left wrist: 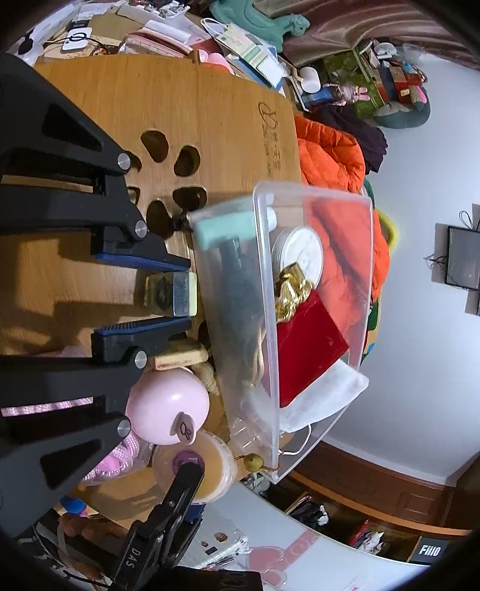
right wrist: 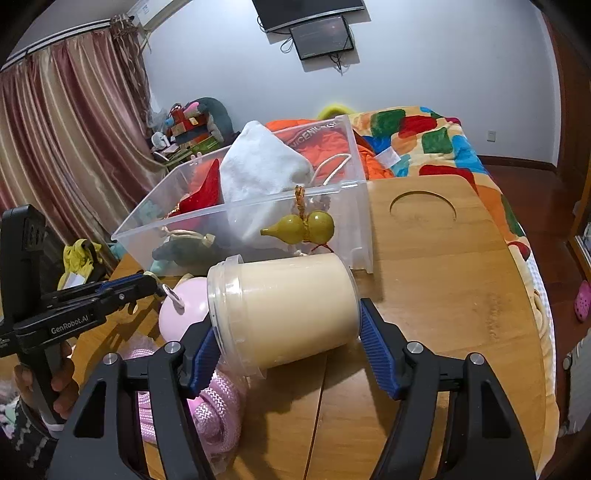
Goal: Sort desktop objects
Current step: 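Grasp the cream jar with the right tool while the left tool grasps the green square box, then carry the cream jar to the bin with the right tool while the left tool carries the green box, then release the cream jar into the bin with the right tool while the left tool releases the green box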
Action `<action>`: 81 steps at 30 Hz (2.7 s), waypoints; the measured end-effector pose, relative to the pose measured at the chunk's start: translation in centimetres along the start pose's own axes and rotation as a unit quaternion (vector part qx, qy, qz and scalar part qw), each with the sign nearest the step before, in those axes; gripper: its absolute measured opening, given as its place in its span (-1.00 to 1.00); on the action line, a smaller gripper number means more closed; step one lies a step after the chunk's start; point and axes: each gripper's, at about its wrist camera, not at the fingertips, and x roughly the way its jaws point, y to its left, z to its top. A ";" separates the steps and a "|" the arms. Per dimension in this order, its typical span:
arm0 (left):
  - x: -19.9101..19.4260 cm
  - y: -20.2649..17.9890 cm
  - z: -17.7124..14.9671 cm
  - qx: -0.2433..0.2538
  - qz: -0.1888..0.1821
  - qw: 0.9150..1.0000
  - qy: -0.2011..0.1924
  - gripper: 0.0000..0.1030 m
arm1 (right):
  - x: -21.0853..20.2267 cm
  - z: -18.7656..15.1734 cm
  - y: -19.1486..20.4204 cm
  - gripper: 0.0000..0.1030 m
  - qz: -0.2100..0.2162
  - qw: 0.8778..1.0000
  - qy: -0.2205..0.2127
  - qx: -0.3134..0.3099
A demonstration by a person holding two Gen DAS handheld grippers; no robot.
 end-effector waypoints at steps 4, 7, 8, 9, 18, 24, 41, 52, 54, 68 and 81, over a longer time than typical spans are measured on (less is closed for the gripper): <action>-0.5 0.2 -0.3 -0.003 -0.002 1.000 -0.002 -0.54 | -0.5 0.1 0.0 0.22 0.008 1.000 -0.005 0.005; -0.8 0.3 -0.6 -0.005 -0.004 1.000 -0.004 -0.54 | -0.8 0.3 0.1 0.22 0.009 1.000 -0.007 0.007; -0.9 0.3 -0.6 -0.005 -0.002 1.000 -0.005 -0.54 | -0.9 0.2 0.1 0.22 0.011 1.000 -0.006 0.009; -1.1 0.3 -0.7 -0.004 -0.002 1.000 -0.006 -0.54 | -1.0 0.2 0.1 0.22 0.012 1.000 -0.007 0.010; -3.1 -0.4 -0.5 0.010 0.013 0.999 -0.029 -0.54 | -2.1 0.7 0.7 0.22 0.020 1.000 -0.019 0.005; -4.2 -0.7 0.6 0.015 0.013 0.999 -0.048 -0.54 | -3.5 1.5 1.5 0.22 0.024 0.999 -0.035 -0.006; -5.8 -1.6 3.2 0.038 0.012 0.995 -0.087 -0.54 | -5.5 5.0 3.4 0.22 0.038 0.996 -0.067 -0.043; -4.7 -1.4 5.0 0.050 0.016 0.995 -0.090 -0.54 | -2.7 8.5 4.8 0.21 0.049 0.994 -0.063 -0.071; -4.0 -1.2 5.4 0.050 0.020 0.995 -0.086 -0.54 | -1.4 8.8 5.0 0.21 0.050 0.994 -0.055 -0.075; -0.2 0.1 5.8 0.033 0.013 0.998 -0.051 -0.54 | 3.3 10.4 5.6 0.20 0.039 0.997 -0.040 -0.062; -0.2 -0.3 5.3 0.044 0.016 0.998 -0.047 -0.29 | 5.4 9.5 7.7 0.28 -0.046 0.990 -0.017 -0.129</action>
